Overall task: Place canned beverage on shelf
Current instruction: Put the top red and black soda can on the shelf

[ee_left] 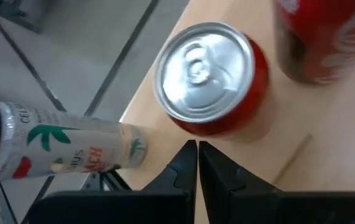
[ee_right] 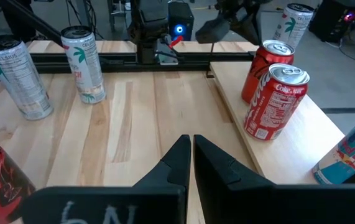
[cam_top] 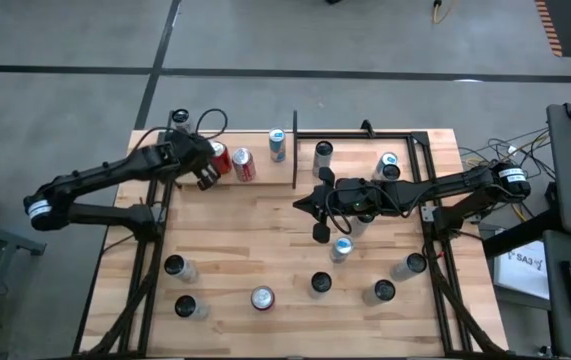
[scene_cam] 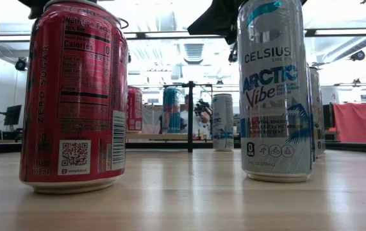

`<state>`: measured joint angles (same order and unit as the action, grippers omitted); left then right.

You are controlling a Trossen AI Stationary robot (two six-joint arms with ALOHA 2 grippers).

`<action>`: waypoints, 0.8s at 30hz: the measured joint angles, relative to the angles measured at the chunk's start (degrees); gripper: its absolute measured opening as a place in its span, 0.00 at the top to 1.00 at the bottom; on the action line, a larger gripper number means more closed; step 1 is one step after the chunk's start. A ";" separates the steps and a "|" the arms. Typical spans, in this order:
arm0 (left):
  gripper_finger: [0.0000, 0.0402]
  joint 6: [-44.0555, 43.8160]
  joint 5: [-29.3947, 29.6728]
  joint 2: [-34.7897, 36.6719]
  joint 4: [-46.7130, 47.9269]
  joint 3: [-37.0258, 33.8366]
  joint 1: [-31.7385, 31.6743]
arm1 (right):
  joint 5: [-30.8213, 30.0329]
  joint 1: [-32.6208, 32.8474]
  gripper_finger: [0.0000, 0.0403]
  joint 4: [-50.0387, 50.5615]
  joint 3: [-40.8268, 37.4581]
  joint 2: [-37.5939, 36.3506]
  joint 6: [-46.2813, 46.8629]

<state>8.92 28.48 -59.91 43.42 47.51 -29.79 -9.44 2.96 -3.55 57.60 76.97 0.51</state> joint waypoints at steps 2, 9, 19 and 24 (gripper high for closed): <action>1.00 0.76 -0.53 -0.71 -1.65 0.00 -1.50 | 0.00 0.00 0.97 0.02 0.00 0.00 -0.01; 1.00 2.18 -4.47 -4.58 -4.82 0.00 -3.60 | -1.11 0.00 0.97 0.12 0.00 0.00 -0.04; 1.00 0.18 -4.74 -7.48 -2.45 0.46 -3.60 | -1.15 0.00 0.97 0.33 0.00 0.02 0.00; 1.00 -2.09 -16.60 -5.10 1.05 0.46 -3.61 | -1.16 0.00 0.97 0.33 0.00 0.01 0.09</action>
<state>6.82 11.89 -65.00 44.46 47.97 -33.40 -10.60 2.96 -3.22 57.60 76.98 0.60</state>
